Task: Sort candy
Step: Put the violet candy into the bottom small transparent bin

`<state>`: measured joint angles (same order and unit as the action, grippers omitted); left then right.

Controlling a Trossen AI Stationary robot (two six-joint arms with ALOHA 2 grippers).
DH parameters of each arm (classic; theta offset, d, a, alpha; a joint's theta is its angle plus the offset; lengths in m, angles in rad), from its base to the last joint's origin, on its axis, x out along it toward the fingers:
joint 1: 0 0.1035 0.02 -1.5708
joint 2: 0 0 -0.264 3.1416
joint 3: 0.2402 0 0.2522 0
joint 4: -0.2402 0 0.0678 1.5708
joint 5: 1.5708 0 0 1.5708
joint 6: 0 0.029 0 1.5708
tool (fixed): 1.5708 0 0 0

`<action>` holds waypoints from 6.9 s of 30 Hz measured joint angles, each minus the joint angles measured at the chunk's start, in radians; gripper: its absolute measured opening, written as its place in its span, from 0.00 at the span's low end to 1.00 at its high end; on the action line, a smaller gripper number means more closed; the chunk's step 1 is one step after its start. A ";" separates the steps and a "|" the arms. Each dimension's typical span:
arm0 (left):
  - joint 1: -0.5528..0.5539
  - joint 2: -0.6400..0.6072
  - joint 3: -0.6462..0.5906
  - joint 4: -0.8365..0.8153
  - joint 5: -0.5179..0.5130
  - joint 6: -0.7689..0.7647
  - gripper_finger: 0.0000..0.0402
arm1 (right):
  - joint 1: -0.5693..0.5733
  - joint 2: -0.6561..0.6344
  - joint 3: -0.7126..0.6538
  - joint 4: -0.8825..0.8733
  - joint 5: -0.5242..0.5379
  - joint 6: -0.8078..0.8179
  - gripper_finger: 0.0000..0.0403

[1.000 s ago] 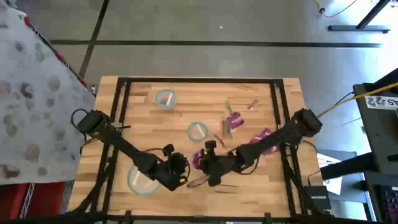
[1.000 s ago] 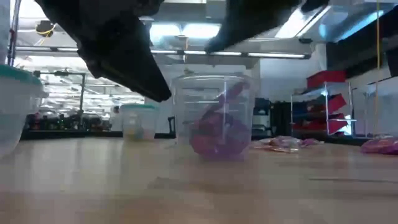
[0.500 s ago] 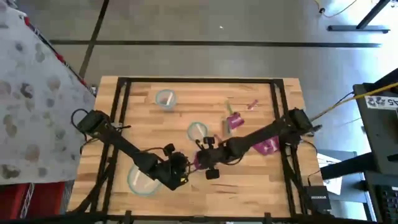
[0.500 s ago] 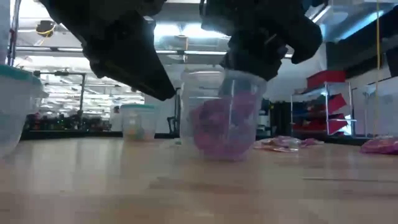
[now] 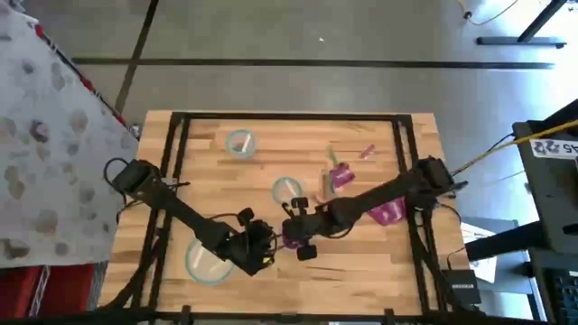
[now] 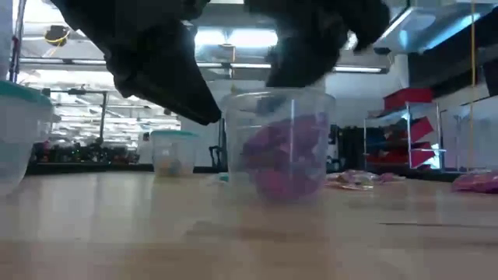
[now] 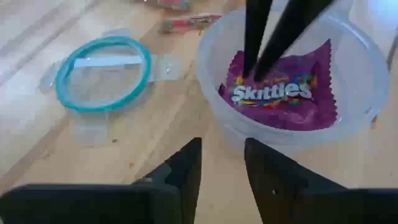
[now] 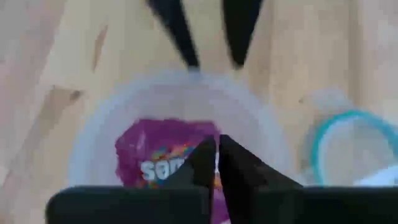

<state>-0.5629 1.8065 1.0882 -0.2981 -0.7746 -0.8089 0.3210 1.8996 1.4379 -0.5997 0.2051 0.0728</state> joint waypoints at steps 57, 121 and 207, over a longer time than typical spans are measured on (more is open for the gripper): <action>-0.040 0.000 0.000 0.003 -0.033 0.009 0.27 | -0.461 -0.371 -0.734 -0.038 0.140 -0.102 0.00; -0.033 0.000 0.000 0.004 -0.037 -0.001 0.27 | 0.058 -0.102 -0.042 -0.135 0.039 0.150 0.35; -0.032 0.000 0.000 0.082 -0.052 0.076 0.27 | 0.026 -0.504 -0.778 -0.313 0.090 0.775 0.03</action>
<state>-0.5949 1.8069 1.0882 -0.2163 -0.8268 -0.7331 0.3473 1.3960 0.6594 -0.9127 0.2949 0.8478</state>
